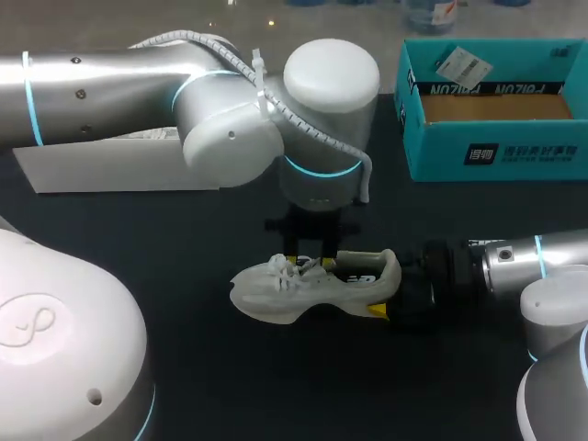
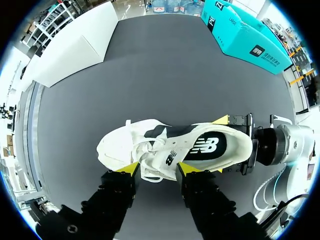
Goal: Take the shoe out of the shoebox, open the shoe tongue, remove and reinsert the insole, then place the shoe into the shoebox
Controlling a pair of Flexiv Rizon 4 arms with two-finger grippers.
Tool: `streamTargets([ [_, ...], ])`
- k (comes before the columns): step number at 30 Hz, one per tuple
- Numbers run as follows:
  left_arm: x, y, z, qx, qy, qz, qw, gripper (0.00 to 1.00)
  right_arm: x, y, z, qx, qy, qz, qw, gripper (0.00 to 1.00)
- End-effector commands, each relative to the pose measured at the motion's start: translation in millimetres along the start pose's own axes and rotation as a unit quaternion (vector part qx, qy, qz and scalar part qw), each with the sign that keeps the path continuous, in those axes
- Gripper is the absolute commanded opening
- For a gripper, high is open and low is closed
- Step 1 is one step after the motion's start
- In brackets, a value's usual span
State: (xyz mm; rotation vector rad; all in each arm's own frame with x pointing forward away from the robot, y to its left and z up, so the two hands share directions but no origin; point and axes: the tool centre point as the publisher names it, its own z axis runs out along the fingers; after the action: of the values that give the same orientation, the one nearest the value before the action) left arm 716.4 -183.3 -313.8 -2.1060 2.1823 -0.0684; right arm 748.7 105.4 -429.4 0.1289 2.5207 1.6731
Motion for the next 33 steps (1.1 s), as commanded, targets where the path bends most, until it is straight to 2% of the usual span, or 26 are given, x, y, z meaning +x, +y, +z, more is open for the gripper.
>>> streamTargets([
  [1, -1.7, 2, -7, 0.003, 0.008, 0.008, 1.000, 1.00, -0.6, -1.2, 3, 0.001, -0.001, 0.000, 1.000, 0.00],
  [9, 15.7, 2, -5, 0.016, 0.008, 0.051, 0.999, 1.00, -0.6, -1.2, 3, 0.001, -0.001, 0.000, 1.000, 0.00],
  [16, 34.6, -2, 4, 0.044, -0.007, 0.058, 0.997, 1.00, -0.6, -1.2, 3, 0.001, -0.001, 0.000, 1.000, 0.00],
  [26, 36.3, -9, 26, 0.067, -0.043, 0.052, 0.995, 1.00, -0.6, -1.2, 3, 0.001, -0.001, 0.000, 1.000, 0.00],
  [33, 36.4, -9, 37, 0.065, -0.055, 0.049, 0.995, 1.00, -0.6, -1.2, 3, 0.001, -0.001, 0.000, 1.000, 0.00],
])
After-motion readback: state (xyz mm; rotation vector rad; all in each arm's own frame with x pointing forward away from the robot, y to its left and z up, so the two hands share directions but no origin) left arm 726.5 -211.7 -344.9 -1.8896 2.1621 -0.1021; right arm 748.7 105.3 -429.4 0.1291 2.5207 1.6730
